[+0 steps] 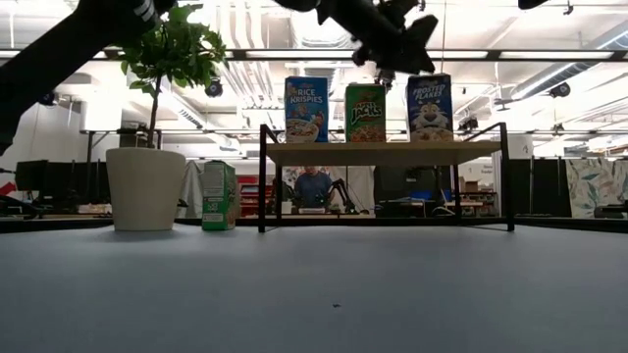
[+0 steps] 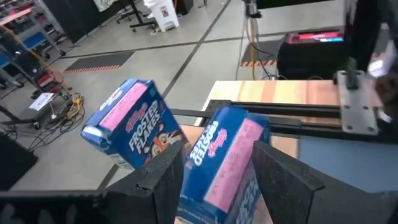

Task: Stack cereal on shelf
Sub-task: Put the right blue cereal box on the shelf aligned with the other blue cereal box

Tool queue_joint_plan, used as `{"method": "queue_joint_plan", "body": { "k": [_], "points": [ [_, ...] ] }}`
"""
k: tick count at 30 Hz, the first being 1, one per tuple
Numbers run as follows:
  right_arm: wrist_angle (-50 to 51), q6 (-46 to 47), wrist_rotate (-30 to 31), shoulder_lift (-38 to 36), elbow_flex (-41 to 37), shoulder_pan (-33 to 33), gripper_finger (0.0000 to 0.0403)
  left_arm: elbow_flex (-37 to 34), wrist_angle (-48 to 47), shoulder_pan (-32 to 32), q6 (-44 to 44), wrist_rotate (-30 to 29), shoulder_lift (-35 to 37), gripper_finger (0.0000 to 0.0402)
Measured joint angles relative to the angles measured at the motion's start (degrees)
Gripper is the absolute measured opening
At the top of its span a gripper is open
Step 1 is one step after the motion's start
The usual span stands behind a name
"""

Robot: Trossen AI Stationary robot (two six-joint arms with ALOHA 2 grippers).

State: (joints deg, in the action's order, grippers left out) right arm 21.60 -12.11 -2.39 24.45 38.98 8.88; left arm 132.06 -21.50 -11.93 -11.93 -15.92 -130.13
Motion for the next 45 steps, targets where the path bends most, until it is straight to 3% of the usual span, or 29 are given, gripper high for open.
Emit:
{"method": "queue_joint_plan", "body": {
  "k": [2, 7, 16, 23, 31, 45],
  "points": [
    [-0.1, 1.1, 1.8, 0.1, -0.2, 0.0, 0.0013, 2.8, -3.9, 0.8, -1.1, 0.0, 0.1, 0.0173],
    [-0.4, 5.0, 7.6, 1.4, -2.4, 0.0, 0.0013, 1.9, -7.0, 3.2, -3.5, 0.0, 3.9, 0.0173],
    [-1.1, 12.1, 26.8, 7.6, -6.0, 0.0, 0.0013, 2.1, -19.3, 9.7, -5.8, 0.1, 9.9, 0.0170],
    [-3.9, 13.6, 28.0, 13.7, -6.1, -0.1, 0.0013, -1.1, -25.9, 11.7, -1.8, 0.0, 10.8, 0.0144],
    [-5.5, 13.5, 29.6, 17.0, -6.1, -0.4, 0.0013, -16.9, -19.4, 14.3, 2.0, 0.0, 18.8, 0.0112],
    [-11.9, 10.6, 31.1, 18.5, -6.1, -8.1, 0.0013, -59.9, 15.8, 18.8, 5.5, -1.6, 44.6, 0.0105]
  ]
}}
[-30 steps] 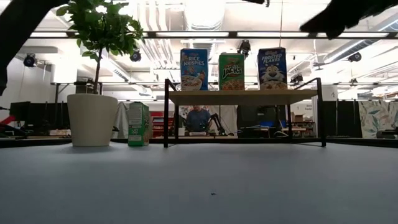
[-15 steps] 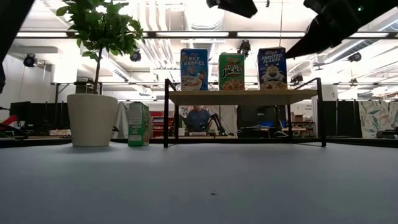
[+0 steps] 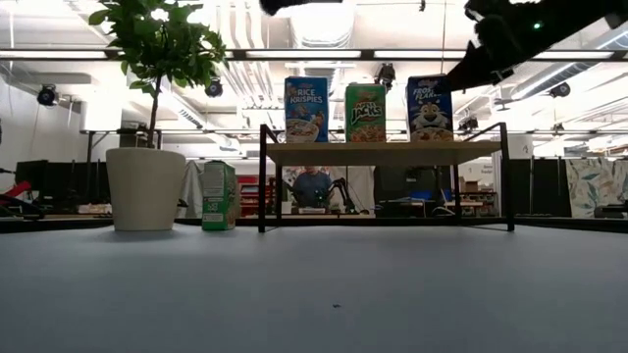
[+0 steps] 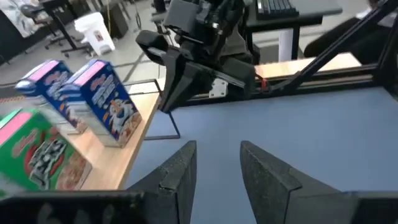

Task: Stack cereal on shelf
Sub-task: Put the right blue cereal box on the shelf aligned with the other blue cereal box

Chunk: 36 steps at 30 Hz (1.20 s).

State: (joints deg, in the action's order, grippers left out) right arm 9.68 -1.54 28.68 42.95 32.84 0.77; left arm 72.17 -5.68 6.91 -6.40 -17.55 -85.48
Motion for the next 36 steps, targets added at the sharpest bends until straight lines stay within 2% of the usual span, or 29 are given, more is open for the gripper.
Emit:
{"method": "queue_joint_plan", "body": {
  "k": [5, 9, 14, 18, 21, 25, 31, 33, 36],
  "points": [
    [-0.9, -0.2, 0.0, 1.9, 1.8, -2.9, 0.0013, -10.4, 8.1, 0.2, 0.8, -0.1, 6.4, 0.0105],
    [-1.4, -3.3, -0.1, 5.0, 4.5, -5.2, 0.0013, -16.0, 12.2, 0.1, 1.2, -0.1, 10.3, 0.0105],
    [-1.0, -8.4, -0.1, 9.2, 8.7, -8.3, 0.0013, -19.9, 14.1, 0.1, 1.3, -0.1, 13.3, 0.0105],
    [1.2, -13.5, -2.0, 10.5, 13.7, -8.4, 0.0013, -20.6, 13.7, 0.2, 1.3, -0.1, 14.0, 0.0105],
    [8.2, -14.5, -4.8, 10.6, 19.7, -8.8, 0.0013, -20.6, 13.5, 0.2, 1.0, -0.1, 14.0, 0.0105],
    [23.6, -11.7, -8.6, 12.1, 30.8, -11.6, 0.0013, -20.6, 13.2, 0.1, 0.1, -0.1, 14.1, 0.0105],
    [43.2, -9.9, -22.3, 17.4, 45.9, -20.2, 0.0014, -20.6, 13.2, 0.1, -0.8, -0.1, 14.0, 0.0105],
    [46.9, -11.1, -26.3, 19.1, 49.2, -23.3, 0.0025, -20.6, 13.2, 0.1, -0.8, -0.1, 13.9, 0.0105],
    [51.4, -13.2, -30.1, 21.8, 53.2, -27.6, 0.0062, -20.6, 13.1, 0.1, -0.8, -0.1, 13.7, 0.0105]
  ]
}}
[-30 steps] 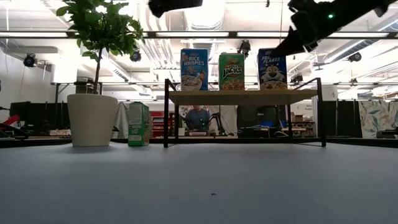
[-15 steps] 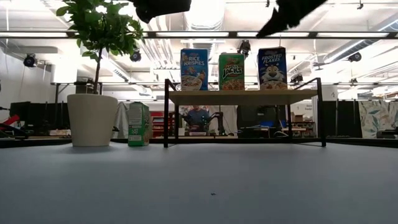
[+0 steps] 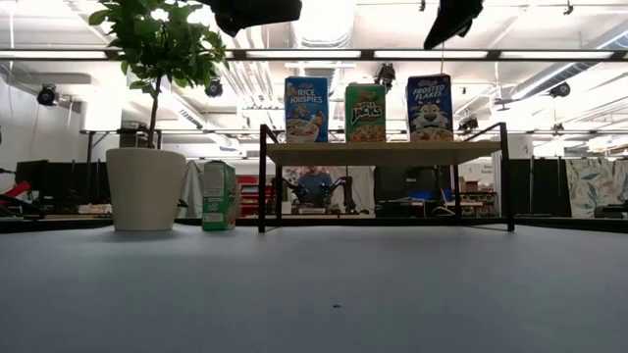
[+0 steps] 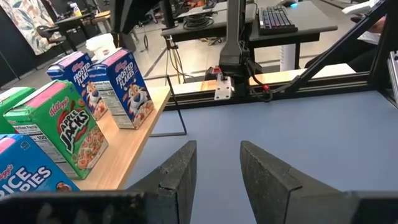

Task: Stack cereal on shelf
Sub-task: Put the right blue cereal box on the shelf aligned with the other blue cereal box

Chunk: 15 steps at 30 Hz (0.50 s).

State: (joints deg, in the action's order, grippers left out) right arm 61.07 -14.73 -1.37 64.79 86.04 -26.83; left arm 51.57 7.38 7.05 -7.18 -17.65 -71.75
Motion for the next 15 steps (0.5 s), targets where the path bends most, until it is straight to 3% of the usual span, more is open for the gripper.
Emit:
{"method": "queue_joint_plan", "body": {
  "k": [9, 15],
  "points": [
    [3.4, -5.7, -0.4, 5.3, 2.4, -7.4, 0.0219, 0.0, -0.8, 0.0, 0.0, 0.0, 0.0, 0.0105],
    [3.7, -8.7, -0.6, 7.0, 2.4, -8.1, 0.0284, 0.0, -1.1, 0.0, 0.0, 0.0, 0.0, 0.0105]
  ]
}}
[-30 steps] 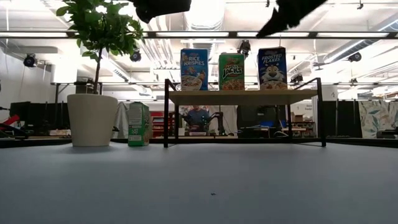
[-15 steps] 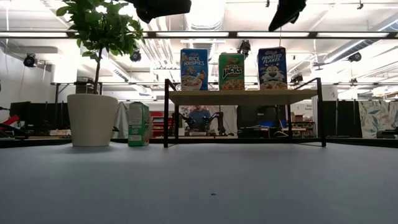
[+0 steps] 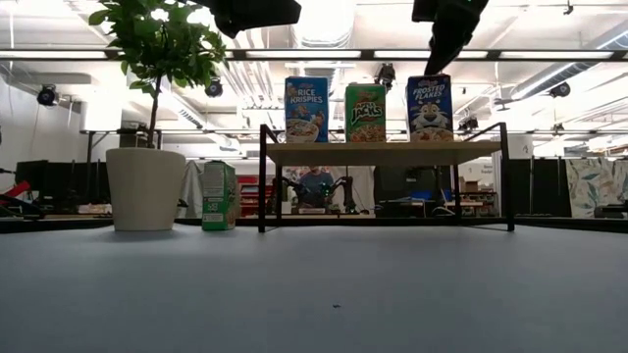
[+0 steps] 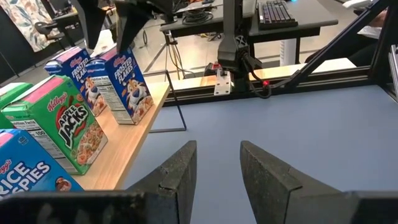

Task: Stack cereal on shelf
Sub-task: Put the right blue cereal box on the shelf aligned with the other blue cereal box

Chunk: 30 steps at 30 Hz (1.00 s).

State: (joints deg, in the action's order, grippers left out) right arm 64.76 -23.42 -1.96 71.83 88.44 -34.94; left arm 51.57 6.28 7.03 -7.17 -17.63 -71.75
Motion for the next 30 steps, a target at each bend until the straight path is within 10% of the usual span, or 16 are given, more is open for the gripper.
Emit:
{"method": "queue_joint_plan", "body": {
  "k": [30],
  "points": [
    [1.8, -6.3, 3.5, 2.2, -0.1, -0.4, 0.0142, 0.0, -0.4, 0.0, 0.0, 0.0, -0.1, 0.0105]
  ]
}}
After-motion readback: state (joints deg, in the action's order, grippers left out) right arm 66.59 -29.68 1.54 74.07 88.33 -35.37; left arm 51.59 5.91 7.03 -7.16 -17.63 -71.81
